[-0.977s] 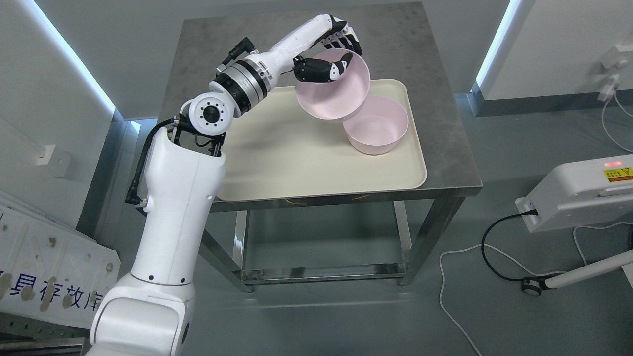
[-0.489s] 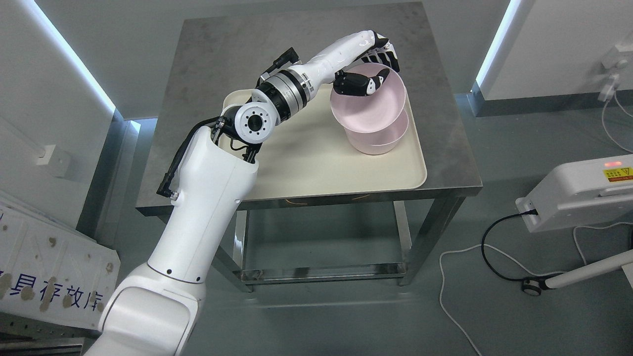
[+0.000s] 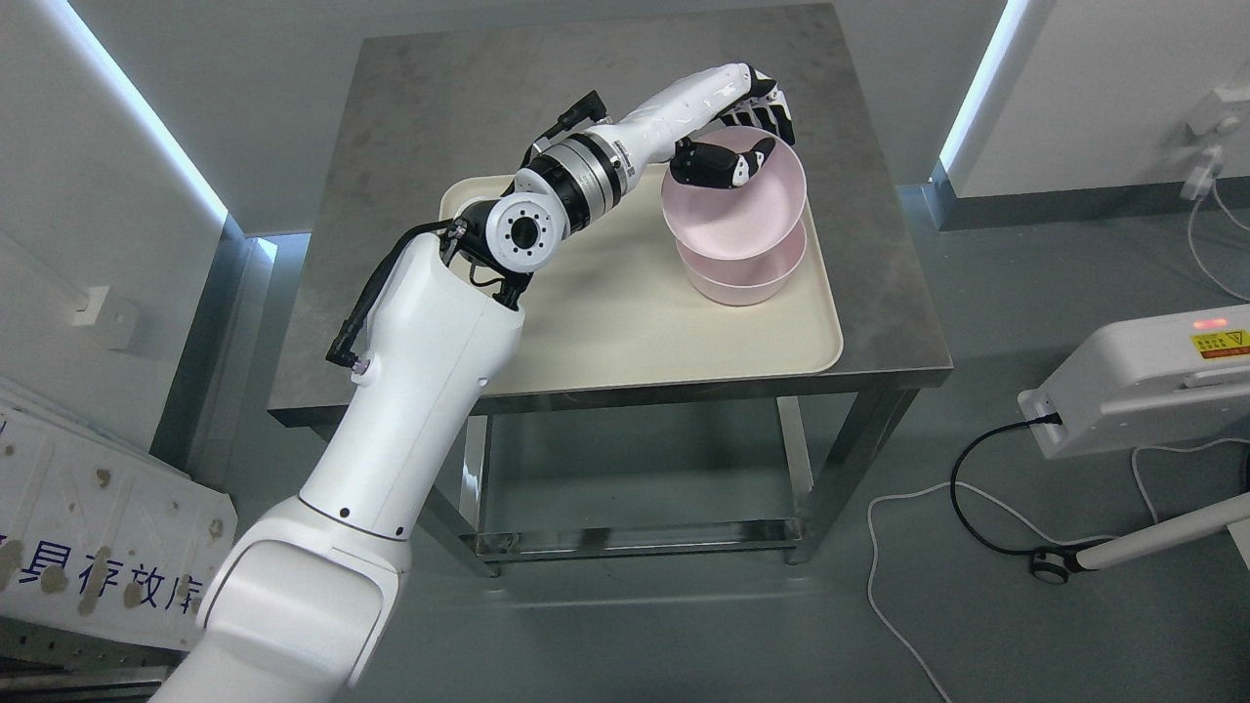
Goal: Stack pink IKEA bowls on left shelf middle
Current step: 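Lift the bowl and lower it into the other pink bowl, then release the bowl and move the left hand beside the stacked bowls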
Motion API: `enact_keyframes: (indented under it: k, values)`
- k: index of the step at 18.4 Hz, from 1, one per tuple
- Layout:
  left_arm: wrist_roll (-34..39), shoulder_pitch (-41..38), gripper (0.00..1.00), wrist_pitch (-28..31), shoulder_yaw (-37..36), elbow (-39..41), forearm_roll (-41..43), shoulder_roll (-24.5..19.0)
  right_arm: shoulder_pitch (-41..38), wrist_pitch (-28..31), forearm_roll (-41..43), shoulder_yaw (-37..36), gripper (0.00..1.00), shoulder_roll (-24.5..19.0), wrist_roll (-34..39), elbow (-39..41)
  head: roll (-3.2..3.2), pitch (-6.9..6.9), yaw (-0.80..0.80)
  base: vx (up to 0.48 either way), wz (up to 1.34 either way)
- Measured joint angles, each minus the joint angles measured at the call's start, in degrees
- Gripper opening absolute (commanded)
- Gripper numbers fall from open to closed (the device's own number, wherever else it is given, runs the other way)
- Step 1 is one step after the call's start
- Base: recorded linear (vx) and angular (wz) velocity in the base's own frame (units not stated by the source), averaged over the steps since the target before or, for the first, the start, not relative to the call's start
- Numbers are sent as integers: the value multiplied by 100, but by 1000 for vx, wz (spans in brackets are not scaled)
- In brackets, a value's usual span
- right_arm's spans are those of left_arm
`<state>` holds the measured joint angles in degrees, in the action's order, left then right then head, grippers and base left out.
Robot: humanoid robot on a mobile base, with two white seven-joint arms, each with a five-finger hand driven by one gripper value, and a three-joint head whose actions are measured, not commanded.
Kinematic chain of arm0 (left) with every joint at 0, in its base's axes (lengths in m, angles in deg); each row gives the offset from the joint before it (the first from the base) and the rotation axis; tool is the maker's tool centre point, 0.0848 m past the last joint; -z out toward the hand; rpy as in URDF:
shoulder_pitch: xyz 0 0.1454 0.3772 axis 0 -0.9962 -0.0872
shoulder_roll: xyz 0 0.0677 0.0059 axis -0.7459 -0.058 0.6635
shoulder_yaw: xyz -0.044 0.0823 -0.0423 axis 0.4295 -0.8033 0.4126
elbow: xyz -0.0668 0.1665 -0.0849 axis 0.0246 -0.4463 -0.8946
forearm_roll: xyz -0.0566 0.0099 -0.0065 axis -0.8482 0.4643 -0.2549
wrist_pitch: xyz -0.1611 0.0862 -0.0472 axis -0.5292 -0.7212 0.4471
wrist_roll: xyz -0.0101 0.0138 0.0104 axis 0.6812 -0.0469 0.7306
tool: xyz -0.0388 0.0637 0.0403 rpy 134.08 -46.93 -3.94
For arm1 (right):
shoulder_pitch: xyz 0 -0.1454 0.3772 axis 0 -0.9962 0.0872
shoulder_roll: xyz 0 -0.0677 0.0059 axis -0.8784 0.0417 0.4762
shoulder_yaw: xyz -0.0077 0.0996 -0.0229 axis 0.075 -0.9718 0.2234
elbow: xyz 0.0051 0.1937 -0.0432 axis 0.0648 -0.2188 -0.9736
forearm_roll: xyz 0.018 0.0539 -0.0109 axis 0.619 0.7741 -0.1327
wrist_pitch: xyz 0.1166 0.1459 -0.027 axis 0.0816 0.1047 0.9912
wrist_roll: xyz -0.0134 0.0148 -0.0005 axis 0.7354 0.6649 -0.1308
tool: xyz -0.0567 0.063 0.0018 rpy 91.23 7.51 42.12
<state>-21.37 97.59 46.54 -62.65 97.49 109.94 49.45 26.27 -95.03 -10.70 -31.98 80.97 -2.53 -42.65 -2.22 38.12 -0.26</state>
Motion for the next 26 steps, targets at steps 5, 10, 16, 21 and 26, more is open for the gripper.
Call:
enact_keyframes:
  k: [5, 10, 16, 21, 26]
  values:
    - [-6, 34, 4, -40, -34, -196, -6, 14, -1, 0, 0, 0, 100, 0, 0, 0, 0, 0, 0, 0, 0]
    - [-56, 44, 30, -40, -35, -288, -66, 24, 0, 0, 0, 0, 100, 0, 1, 0, 0, 0, 0, 1, -5]
    - [-38, -44, 86, -53, 64, -216, -619, 31, -1, 0, 0, 0, 100, 0, 1, 0, 0, 0, 0, 0, 12]
    - [202, -383, 98, -52, 385, 203, -984, 33, 0, 0, 0, 0, 100, 0, 1, 0, 0, 0, 0, 0, 0]
    - [200, -1124, 99, -129, 529, 1009, -1261, 35, 0, 0, 0, 0, 100, 0, 1, 0, 0, 0, 0, 0, 0]
